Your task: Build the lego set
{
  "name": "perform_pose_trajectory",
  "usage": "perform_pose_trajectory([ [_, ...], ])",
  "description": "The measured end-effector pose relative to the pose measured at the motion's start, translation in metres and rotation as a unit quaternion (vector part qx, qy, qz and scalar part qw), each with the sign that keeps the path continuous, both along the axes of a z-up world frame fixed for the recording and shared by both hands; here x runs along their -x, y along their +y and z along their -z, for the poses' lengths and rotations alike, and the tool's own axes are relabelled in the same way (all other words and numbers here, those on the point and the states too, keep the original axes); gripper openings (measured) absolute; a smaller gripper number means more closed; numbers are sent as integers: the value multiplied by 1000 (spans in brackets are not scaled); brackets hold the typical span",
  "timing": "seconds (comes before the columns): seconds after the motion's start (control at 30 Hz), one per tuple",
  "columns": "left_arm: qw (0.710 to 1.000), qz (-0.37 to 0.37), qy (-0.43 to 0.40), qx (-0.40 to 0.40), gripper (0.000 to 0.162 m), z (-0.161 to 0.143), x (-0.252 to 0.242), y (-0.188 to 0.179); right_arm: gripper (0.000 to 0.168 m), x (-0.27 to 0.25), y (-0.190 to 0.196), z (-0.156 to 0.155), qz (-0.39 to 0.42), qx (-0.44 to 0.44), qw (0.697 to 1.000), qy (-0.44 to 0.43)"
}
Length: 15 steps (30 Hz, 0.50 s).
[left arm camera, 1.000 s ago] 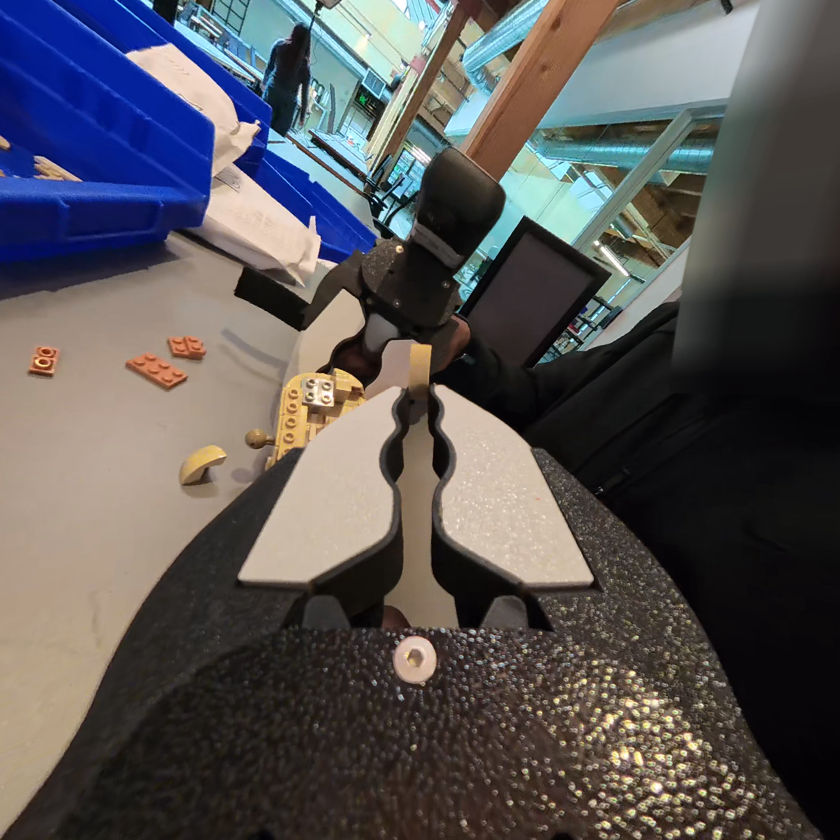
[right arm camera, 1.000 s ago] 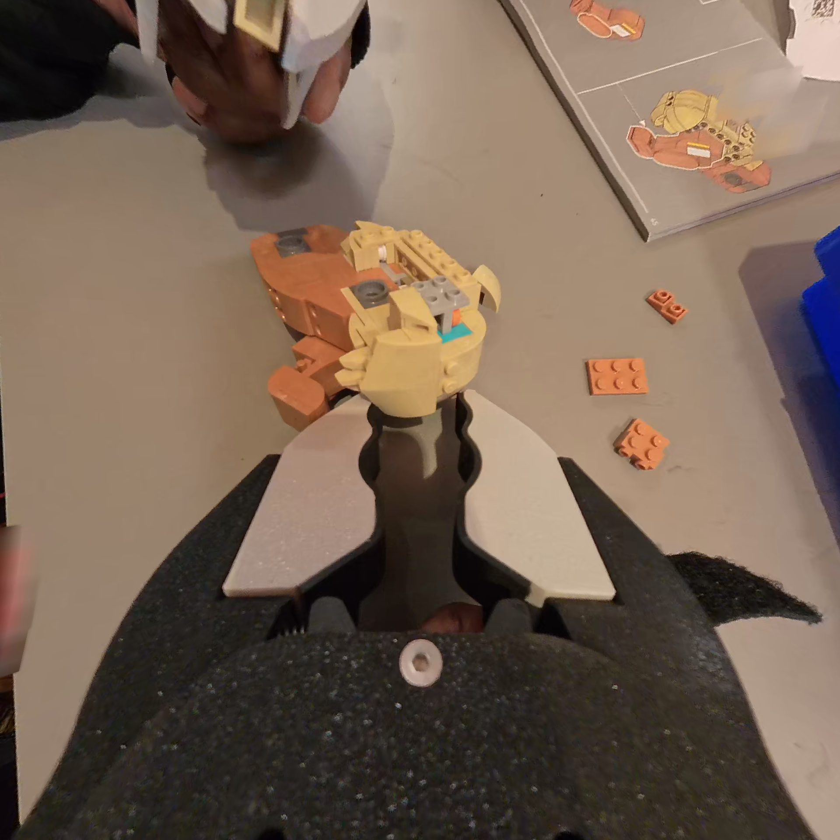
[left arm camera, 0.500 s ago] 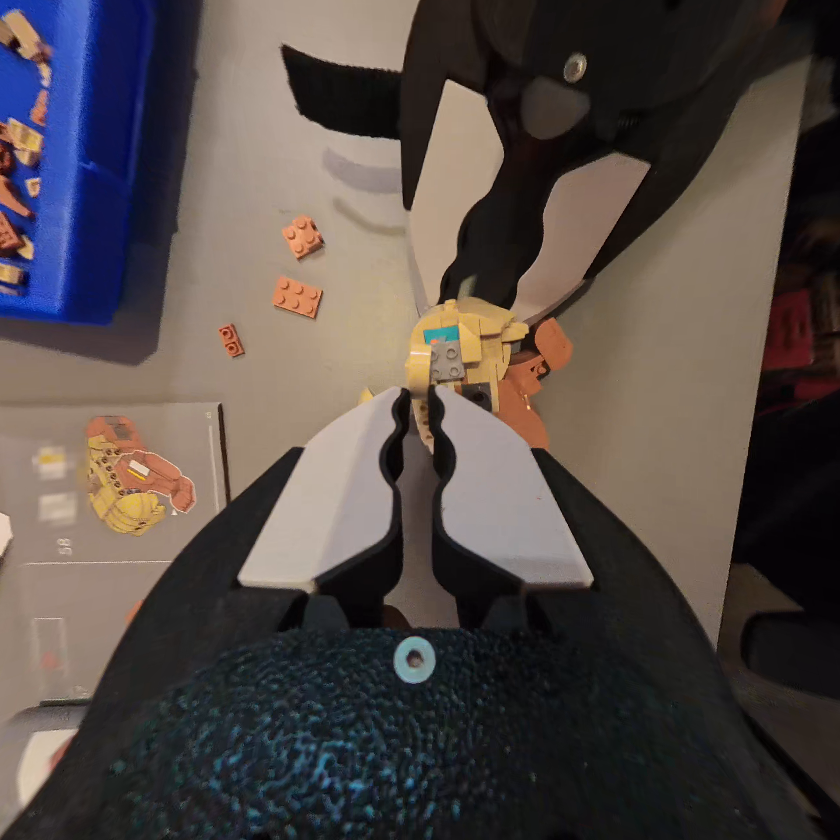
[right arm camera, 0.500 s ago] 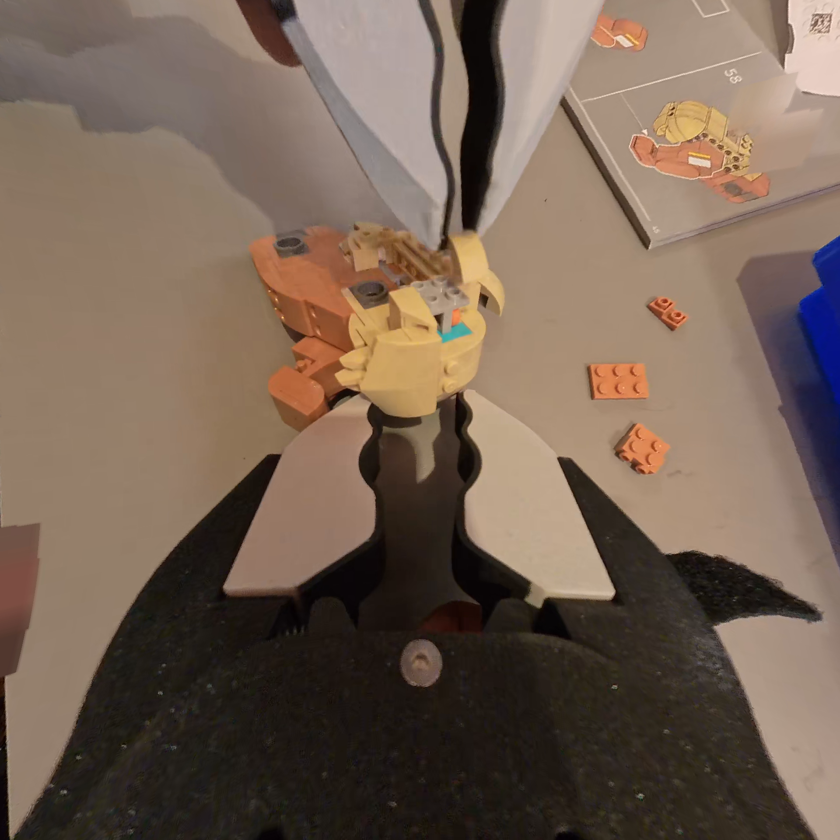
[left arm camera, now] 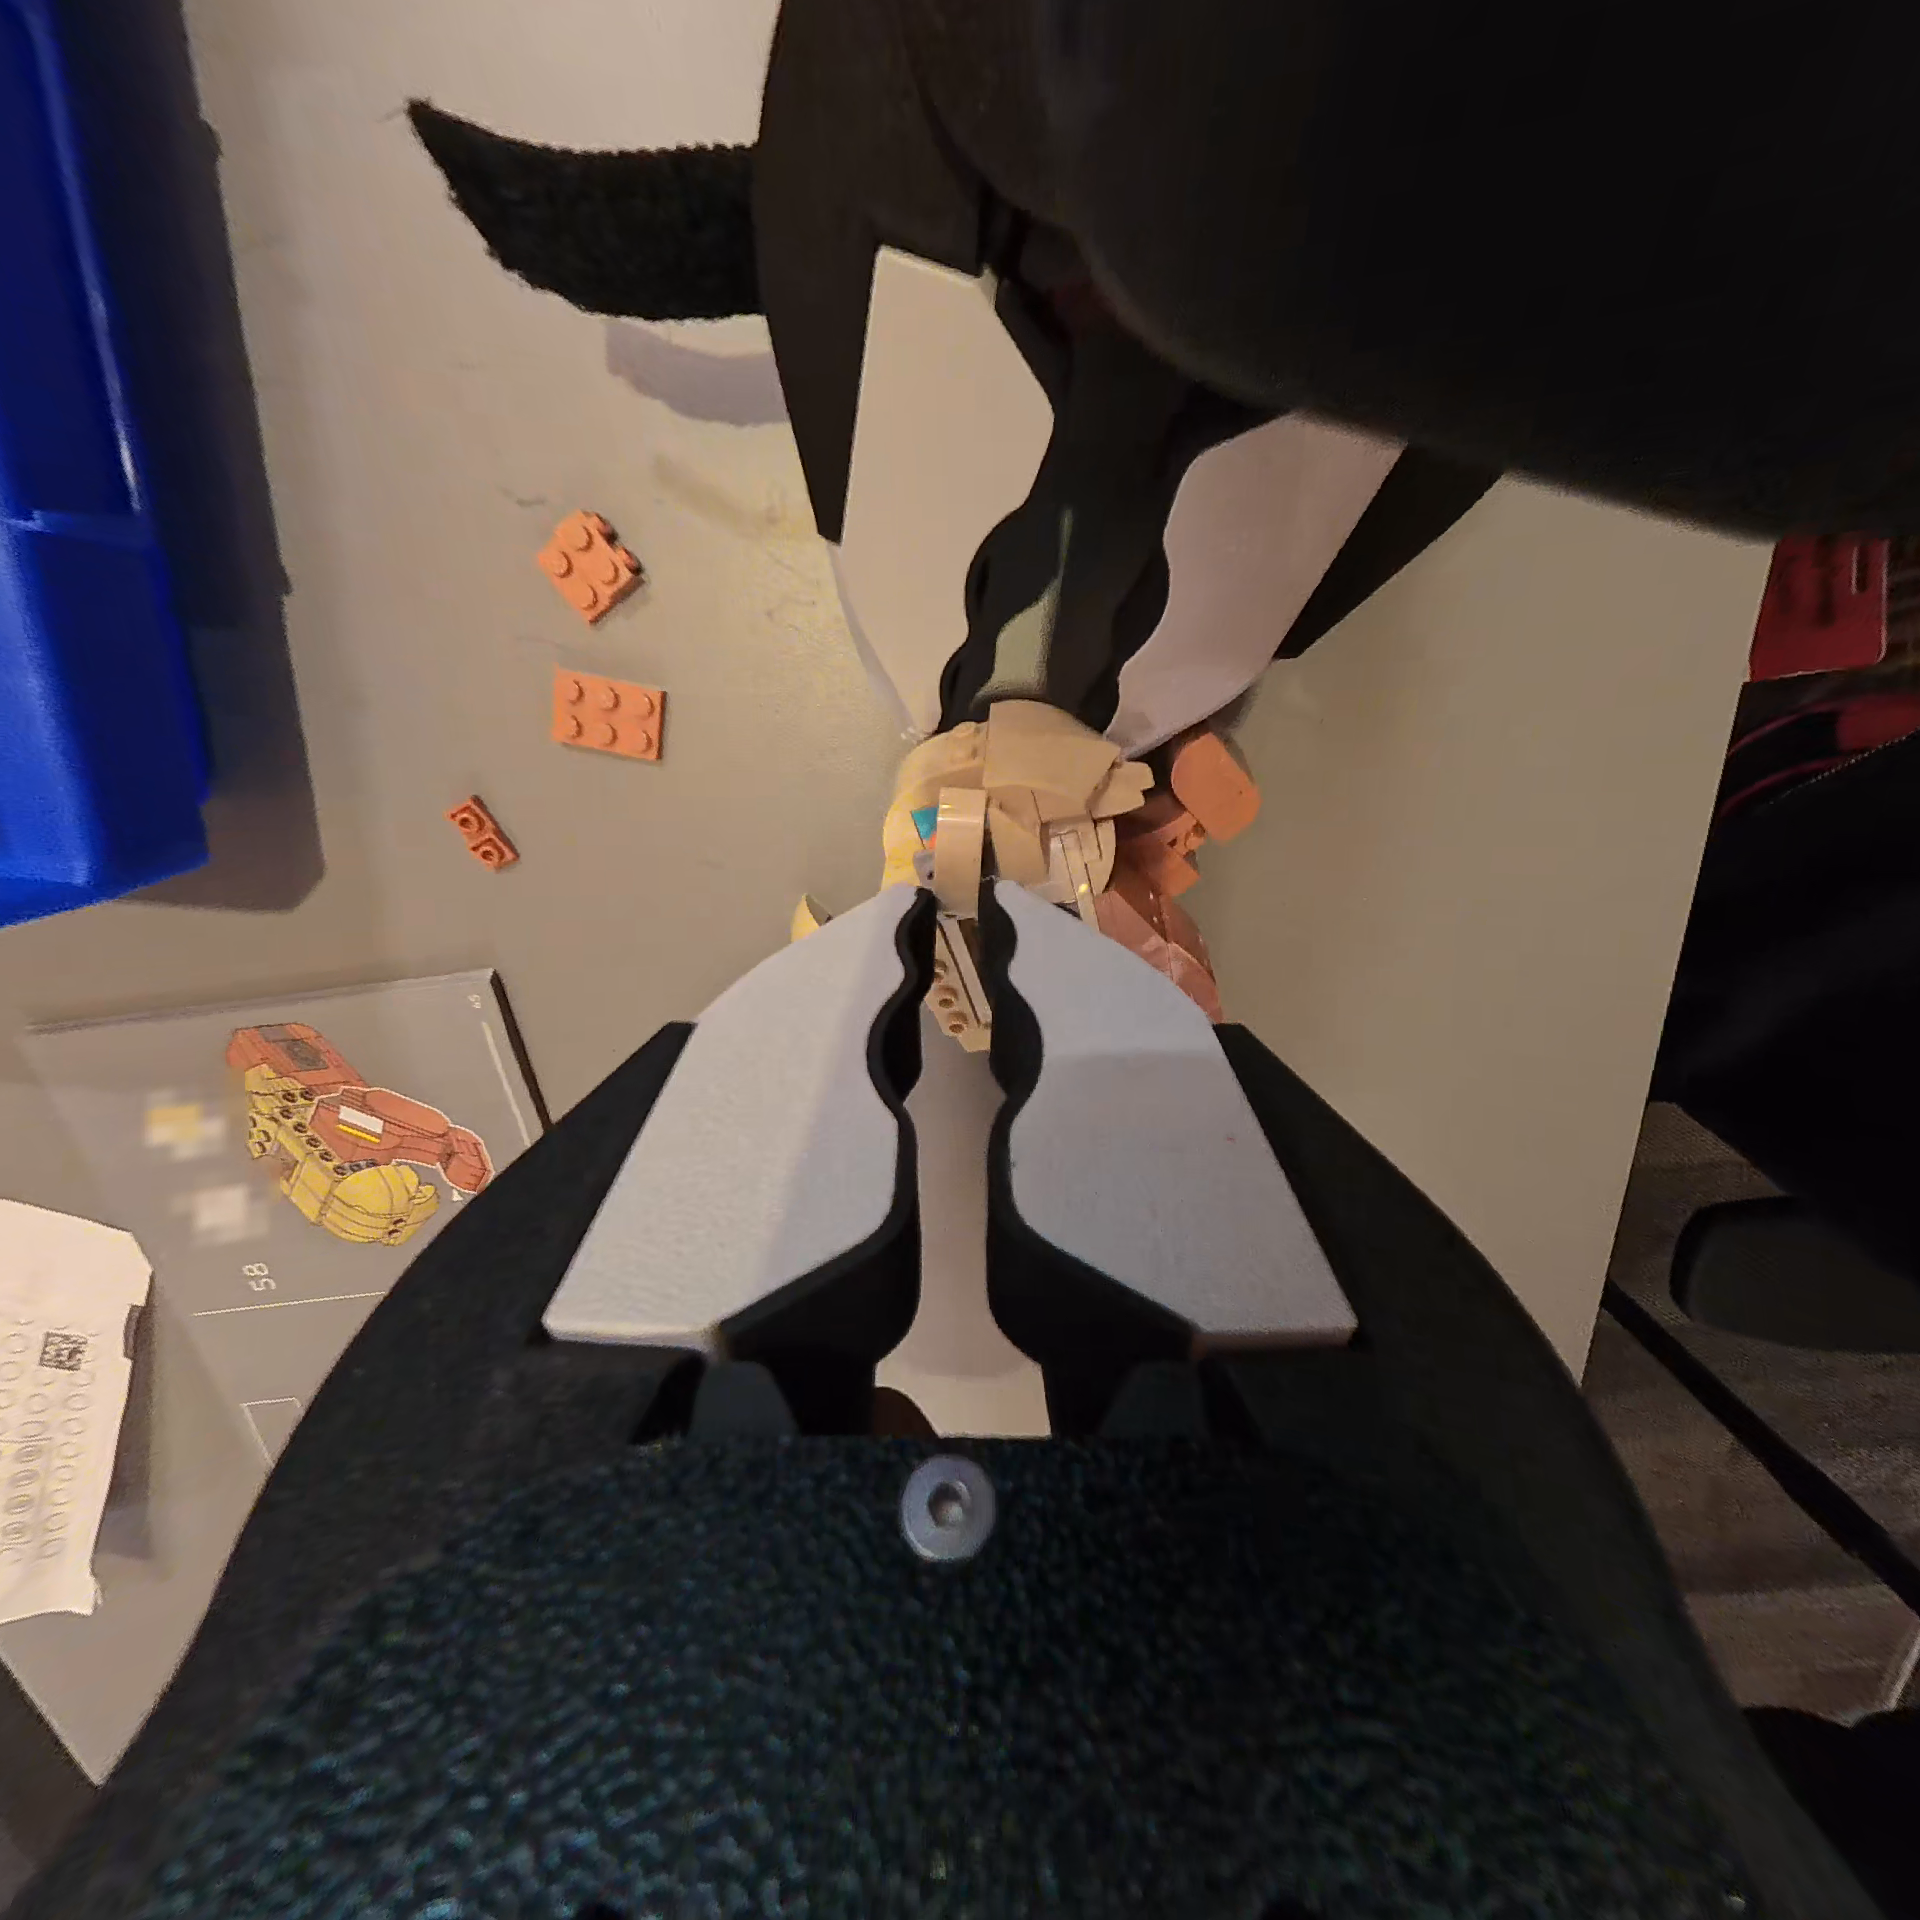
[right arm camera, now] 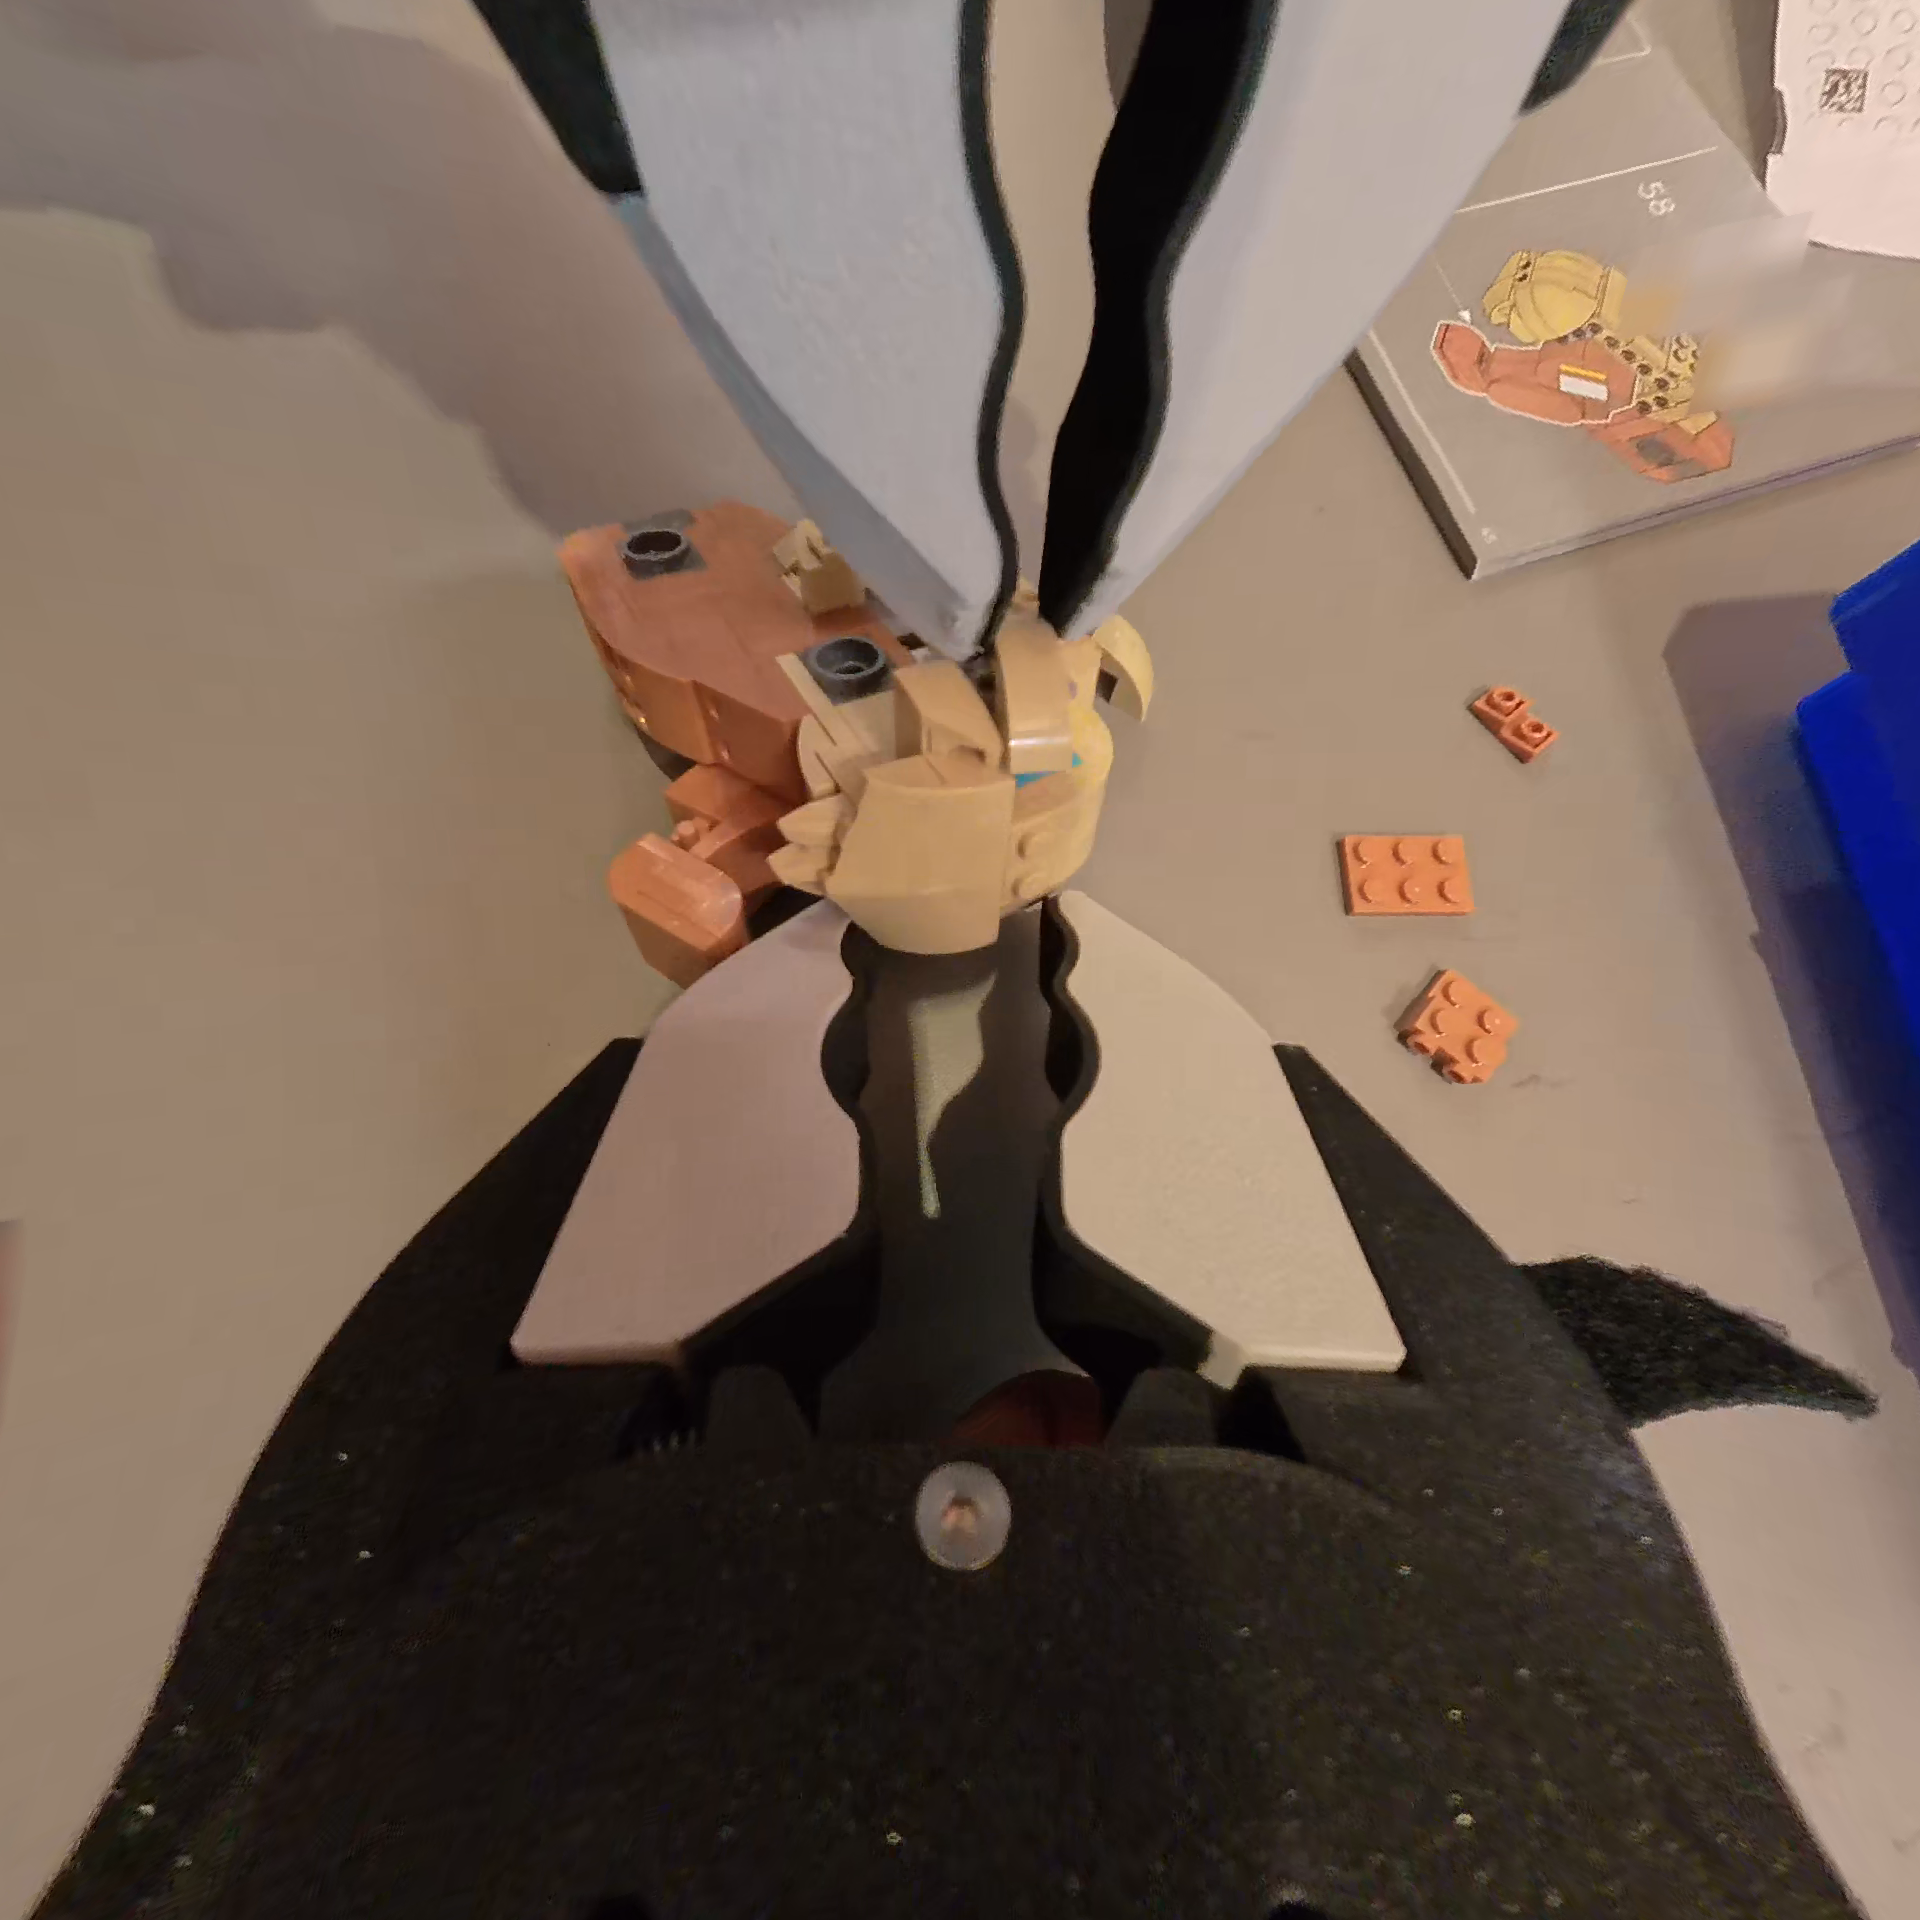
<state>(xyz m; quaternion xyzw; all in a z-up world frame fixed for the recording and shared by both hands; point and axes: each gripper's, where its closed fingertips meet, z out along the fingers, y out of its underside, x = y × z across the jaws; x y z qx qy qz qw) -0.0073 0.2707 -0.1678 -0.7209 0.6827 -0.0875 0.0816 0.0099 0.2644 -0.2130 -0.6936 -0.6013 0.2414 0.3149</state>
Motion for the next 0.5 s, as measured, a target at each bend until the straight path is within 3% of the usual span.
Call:
perform_pose_trajectory([
  [0.5, 998, 27, -33, 45, 8, 1, 0, -8, 29, 0, 0, 0, -4, -16, 1000, -2],
])
